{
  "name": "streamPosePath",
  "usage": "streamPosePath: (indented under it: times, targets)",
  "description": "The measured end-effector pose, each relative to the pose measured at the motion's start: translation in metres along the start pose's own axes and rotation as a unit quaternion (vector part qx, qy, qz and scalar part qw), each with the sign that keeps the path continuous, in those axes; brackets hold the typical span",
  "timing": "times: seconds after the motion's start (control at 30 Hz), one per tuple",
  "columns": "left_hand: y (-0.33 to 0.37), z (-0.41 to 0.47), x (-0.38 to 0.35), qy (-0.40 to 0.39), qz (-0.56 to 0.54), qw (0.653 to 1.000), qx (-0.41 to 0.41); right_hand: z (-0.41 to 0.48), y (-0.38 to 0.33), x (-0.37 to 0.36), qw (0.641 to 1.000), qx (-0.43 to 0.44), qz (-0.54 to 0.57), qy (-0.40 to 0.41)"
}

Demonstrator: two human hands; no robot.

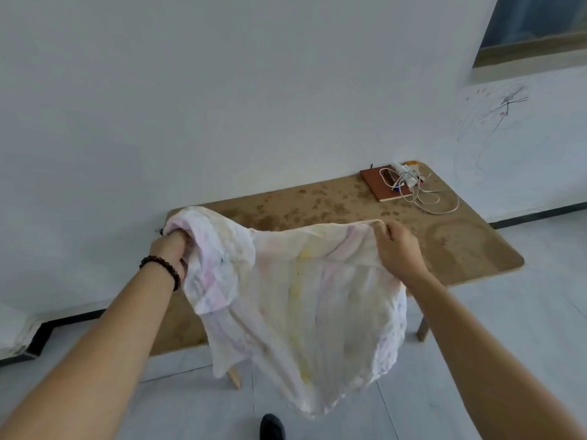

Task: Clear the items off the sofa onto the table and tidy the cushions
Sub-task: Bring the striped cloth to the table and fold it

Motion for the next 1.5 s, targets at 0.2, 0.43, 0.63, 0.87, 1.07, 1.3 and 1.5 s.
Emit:
streamPosePath:
  times: [0.2,0.43,0.63,0.87,1.07,1.3,1.5]
  targets:
    - [0.009,0.078,-0.014,-0.06,0.042,0.992,0.101,0.062,-0.123,0.022,0.987,0.102,-0.026,0.122]
    - [0.034,0.147,-0.01,-0.096,0.114,0.98,-0.132,0.102,-0.177,-0.034,0.982,0.129,-0.073,0.12]
    - [-0.076,0.176,-0.016,-0.167,0.357,0.918,-0.029,0.081,-0.094,-0.154,0.971,0.062,-0.193,-0.129]
    - [-0.154,0.12,-0.095,-0.355,0.478,0.77,-0.228,0.038,-0.06,-0.206,0.95,0.112,-0.229,-0.181]
    - [-0.15,0.1,-0.153,-0.375,0.508,0.65,-0.423,0.015,-0.055,-0.177,0.934,0.285,-0.216,-0.022]
    - [-0.094,0.107,-0.149,-0.258,0.474,0.741,-0.4,0.056,0.017,-0.154,0.876,0.106,-0.462,-0.087]
    - [-0.057,0.114,-0.124,-0.195,0.588,0.658,-0.428,0.112,0.024,-0.119,0.891,0.038,-0.451,-0.049]
Point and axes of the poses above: each hand's wrist, its own z-axis towards the middle knuckle, its own x-axis out of the back of the hand, y = z × x, the point moved 4 cm from there along z, towards the middle knuckle, and after that the axes turned 11 degrees about -z, right-handed, at the moved point
